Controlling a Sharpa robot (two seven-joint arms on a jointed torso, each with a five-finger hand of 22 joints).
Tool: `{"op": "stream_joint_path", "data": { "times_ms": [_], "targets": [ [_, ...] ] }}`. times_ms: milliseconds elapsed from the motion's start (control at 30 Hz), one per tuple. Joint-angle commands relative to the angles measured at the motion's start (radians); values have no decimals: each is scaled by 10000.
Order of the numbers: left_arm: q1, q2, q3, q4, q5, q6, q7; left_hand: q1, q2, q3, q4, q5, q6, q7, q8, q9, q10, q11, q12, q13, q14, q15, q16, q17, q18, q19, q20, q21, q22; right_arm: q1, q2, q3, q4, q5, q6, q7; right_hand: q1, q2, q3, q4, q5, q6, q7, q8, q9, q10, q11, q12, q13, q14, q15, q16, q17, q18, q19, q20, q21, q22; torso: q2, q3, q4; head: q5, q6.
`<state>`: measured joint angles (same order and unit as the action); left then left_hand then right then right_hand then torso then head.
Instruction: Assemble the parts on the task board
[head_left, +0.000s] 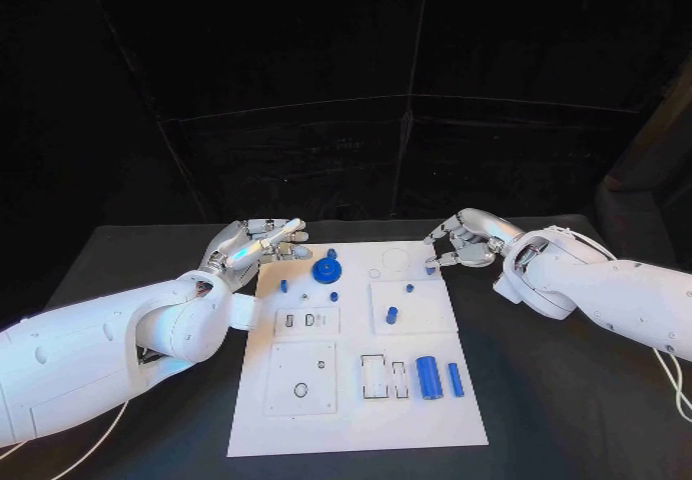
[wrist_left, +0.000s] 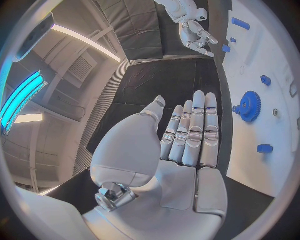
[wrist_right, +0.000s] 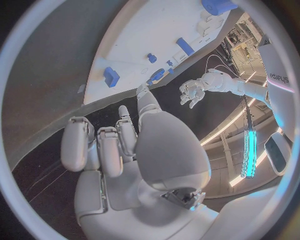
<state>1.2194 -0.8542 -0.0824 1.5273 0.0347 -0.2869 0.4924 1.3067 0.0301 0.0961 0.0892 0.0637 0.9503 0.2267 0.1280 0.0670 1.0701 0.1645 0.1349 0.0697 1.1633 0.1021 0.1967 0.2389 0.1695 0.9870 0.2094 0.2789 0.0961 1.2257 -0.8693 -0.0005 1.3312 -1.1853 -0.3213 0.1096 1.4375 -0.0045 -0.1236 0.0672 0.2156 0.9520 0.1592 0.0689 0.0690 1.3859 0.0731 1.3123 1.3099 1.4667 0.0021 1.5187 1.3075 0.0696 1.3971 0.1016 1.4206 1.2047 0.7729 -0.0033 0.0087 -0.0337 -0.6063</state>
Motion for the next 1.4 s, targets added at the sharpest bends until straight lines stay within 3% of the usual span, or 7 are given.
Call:
{"op": "stream_joint_path", "data": {
  "times_ms": [33, 67, 167, 333, 633, 1100, 1400],
  "targets": [
    [0, 31, 2, -26, -50, 159, 57, -18, 95, 0, -45, -34, -51, -14, -59, -6, -53, -18, -61, -14, 7, 45, -51, 14, 140, 12, 82, -60, -12, 9, 72, 0, -196, 219, 334, 449, 152, 28, -5, -81, 103, -102, 27, 5, -17, -57, 3, -33, 176, 728, -54, -24, 1192, 30, -42, 12, -44, -4, 17, 3, 12, -6, -25],
    [-3, 36, 2, -35, -50, 160, 57, -16, 96, 1, -48, -34, -51, -14, -59, -6, -53, -18, -61, -14, 7, 45, -52, 15, 140, 13, 81, -61, -13, 5, 96, -1, -253, 194, 346, 461, 161, 34, -8, -93, 132, -109, 29, 4, -17, -64, 5, -42, 168, 729, -52, -22, 1199, 31, -43, 13, -47, -8, 20, 12, 17, -9, -37],
    [-12, 44, 0, -57, -50, 161, 56, -8, 101, 10, -59, -33, -51, -16, -58, -5, -52, -19, -61, -14, 7, 44, -57, 20, 140, 14, 81, -63, -15, -10, 149, -1, -357, 150, 384, 485, 171, 50, -14, -111, 194, -122, 34, 3, -17, -63, 8, -42, 168, 730, -48, -22, 1202, 31, -43, 16, -49, -10, 7, -16, 12, 10, -72],
    [-24, 57, -2, -87, -50, 165, 56, -8, 101, 10, -59, -33, -51, -16, -58, -5, -52, -19, -61, -14, 7, 44, -57, 20, 140, 14, 81, -63, -15, -35, 227, -2, -482, 37, 514, 479, 208, 90, -11, -154, 283, -126, 36, 11, -13, -58, 11, -35, 175, 736, -45, -15, 1225, 31, -40, 20, -50, -9, 4, -31, 9, -7, -89],
    [-36, 70, -4, -118, -50, 172, 54, 3, 107, 21, -74, -34, -51, -17, -58, -5, -52, -21, -61, -13, 8, 43, -62, 26, 141, 16, 81, -67, -18, -141, 274, -3, -610, -258, 821, 420, 253, 140, -9, -222, 395, -40, 23, 64, 6, -24, 1, 9, 212, 739, -50, -13, 1241, 29, -30, 20, -46, 6, 3, -26, 2, 5, -134],
    [-51, 49, -6, -140, -50, 177, 54, 3, 107, 21, -74, -34, -51, -17, -58, -5, -52, -21, -61, -13, 8, 43, -62, 26, 141, 16, 81, -67, -18, -308, 399, -3, -880, -321, 795, 401, 194, 325, 11, -233, 624, 91, 6, 124, 15, 16, -18, 55, 249, 757, -66, 12, 1317, 21, -2, 6, -30, 48, -1, -28, 20, -2, -154],
    [-60, 55, -8, -161, -50, 179, 50, 17, 117, 38, -95, -34, -52, -19, -57, -4, -52, -22, -62, -13, 9, 42, -71, 36, 141, 20, 81, -71, -23, -384, 455, -2, -996, -431, 873, 365, 253, 503, 123, -300, 446, 257, -19, 187, 22, 69, -48, 121, 303, 770, -88, 31, 1373, 11, 31, -13, -6, 99, 2, -21, 5, -28, -194]
  ]
}}
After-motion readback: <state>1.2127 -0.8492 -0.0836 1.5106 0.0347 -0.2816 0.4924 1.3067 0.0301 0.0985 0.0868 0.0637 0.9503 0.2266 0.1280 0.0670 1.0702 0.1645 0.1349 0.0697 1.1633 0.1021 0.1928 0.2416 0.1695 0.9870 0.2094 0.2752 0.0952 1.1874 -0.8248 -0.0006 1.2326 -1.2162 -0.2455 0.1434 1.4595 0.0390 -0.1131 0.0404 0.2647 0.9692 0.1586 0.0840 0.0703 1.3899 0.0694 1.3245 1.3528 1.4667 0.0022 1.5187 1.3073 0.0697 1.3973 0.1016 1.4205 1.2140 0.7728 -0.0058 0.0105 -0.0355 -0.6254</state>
